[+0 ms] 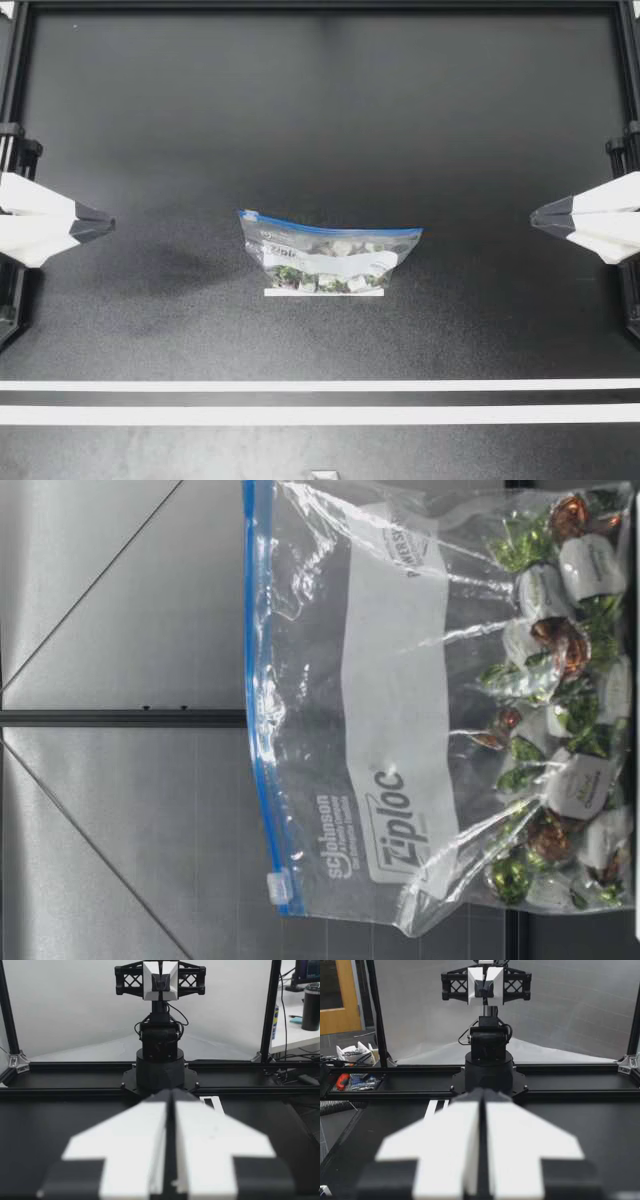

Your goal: Slide open the ziploc bag.

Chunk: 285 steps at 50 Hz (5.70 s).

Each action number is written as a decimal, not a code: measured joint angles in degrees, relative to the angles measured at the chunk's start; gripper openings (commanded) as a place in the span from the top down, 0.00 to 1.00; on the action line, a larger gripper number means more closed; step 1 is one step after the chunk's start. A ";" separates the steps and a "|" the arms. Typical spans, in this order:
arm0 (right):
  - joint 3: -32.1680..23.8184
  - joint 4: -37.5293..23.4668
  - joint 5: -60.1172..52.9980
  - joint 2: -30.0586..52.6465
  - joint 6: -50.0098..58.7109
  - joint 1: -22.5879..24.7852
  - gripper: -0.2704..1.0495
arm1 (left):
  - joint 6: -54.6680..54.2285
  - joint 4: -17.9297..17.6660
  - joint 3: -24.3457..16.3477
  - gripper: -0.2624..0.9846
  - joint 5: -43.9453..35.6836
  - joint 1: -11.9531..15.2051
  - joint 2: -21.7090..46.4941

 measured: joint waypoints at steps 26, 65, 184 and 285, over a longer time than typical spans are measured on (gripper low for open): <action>-3.60 0.09 -11.69 10.37 -0.18 -3.25 0.94 | -0.18 -6.06 6.94 0.93 -2.99 11.60 15.82; -25.84 -0.53 -9.49 44.65 -0.70 -6.77 0.50 | -1.49 -6.24 2.37 0.44 -15.03 8.53 37.71; -44.47 -8.09 17.75 65.92 -0.79 -5.98 0.50 | -1.58 -4.04 -2.55 0.96 -18.46 8.09 45.88; -21.53 -8.09 37.27 39.29 -0.09 -7.03 0.88 | 0.35 -4.13 -1.93 0.96 -18.02 7.91 45.88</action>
